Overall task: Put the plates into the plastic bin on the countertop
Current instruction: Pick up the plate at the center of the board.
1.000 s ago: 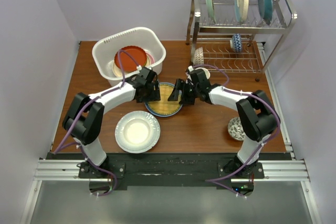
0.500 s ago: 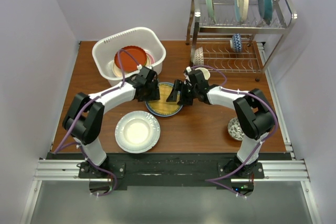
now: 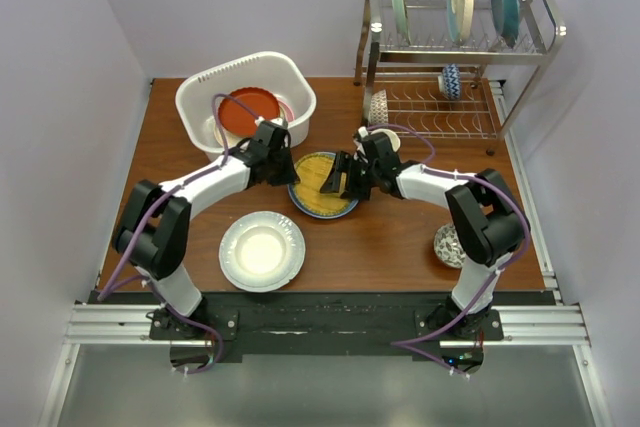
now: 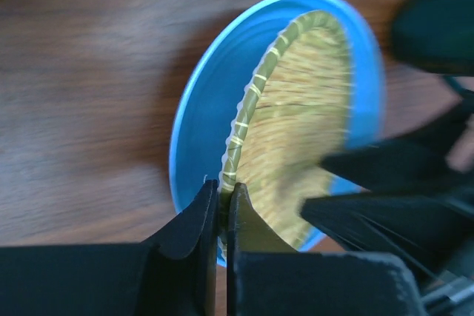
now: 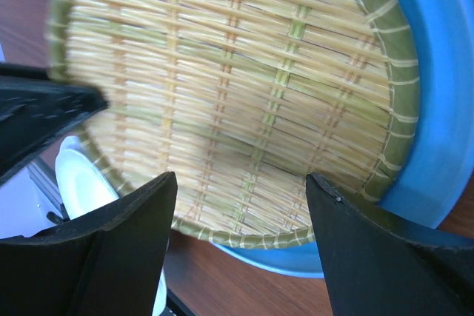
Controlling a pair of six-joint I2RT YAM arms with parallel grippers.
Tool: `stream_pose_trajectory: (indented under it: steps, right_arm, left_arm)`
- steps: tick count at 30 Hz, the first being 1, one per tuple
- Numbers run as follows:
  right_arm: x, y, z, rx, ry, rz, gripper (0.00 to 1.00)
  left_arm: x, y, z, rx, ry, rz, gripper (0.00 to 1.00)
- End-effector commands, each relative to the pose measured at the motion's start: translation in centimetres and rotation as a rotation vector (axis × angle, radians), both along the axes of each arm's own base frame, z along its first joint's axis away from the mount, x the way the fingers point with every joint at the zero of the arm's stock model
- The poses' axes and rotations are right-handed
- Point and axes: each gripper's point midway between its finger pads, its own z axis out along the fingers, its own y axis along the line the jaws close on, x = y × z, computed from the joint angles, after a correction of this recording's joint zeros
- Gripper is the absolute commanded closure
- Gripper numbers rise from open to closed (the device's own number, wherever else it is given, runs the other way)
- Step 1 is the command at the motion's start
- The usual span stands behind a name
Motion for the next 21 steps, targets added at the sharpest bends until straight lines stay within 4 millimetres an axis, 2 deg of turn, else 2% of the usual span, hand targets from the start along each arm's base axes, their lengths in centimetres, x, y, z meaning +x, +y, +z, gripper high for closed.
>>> stream_pose_trajectory:
  steps: [1,4,7,11,12,18,19,21]
  right_arm:
    - [-1.7,-0.1,-1.5,-0.023,0.040,0.030,0.25]
    - [-1.6,0.4,-0.4,0.015,0.010,0.051,0.22]
    - [-1.8,1.2,1.6,0.088,-0.044,0.084,0.17]
    - [-1.7,1.2,4.0,0.114,-0.104,0.096,0.07]
    - [-1.7,1.3,5.3,0.129,-0.129,0.100,0.05]
    - [-1.9,1.1,8.9,0.155,-0.195,0.106,0.02]
    - [-2.2,1.0,10.0,0.162,-0.216,0.107,0.02]
    - [-2.3,0.7,11.0,0.167,-0.235,0.103,0.02]
  left_arm:
    - [-1.3,-2.1,1.4,-0.099,-0.008,-0.068,1.00]
    - [-1.4,-1.6,1.6,-0.091,-0.010,-0.060,1.00]
    - [-1.4,-1.1,1.7,-0.080,-0.011,-0.043,1.00]
    - [-1.3,-1.0,2.2,-0.082,-0.020,-0.038,1.00]
    - [-1.3,-1.0,2.3,-0.085,-0.024,-0.037,1.00]
    - [-0.9,-1.1,4.1,-0.097,-0.054,-0.030,1.00]
    - [-1.0,-0.9,4.2,-0.088,-0.045,-0.025,1.00]
    - [-0.7,-0.9,5.5,-0.094,-0.068,-0.024,1.00]
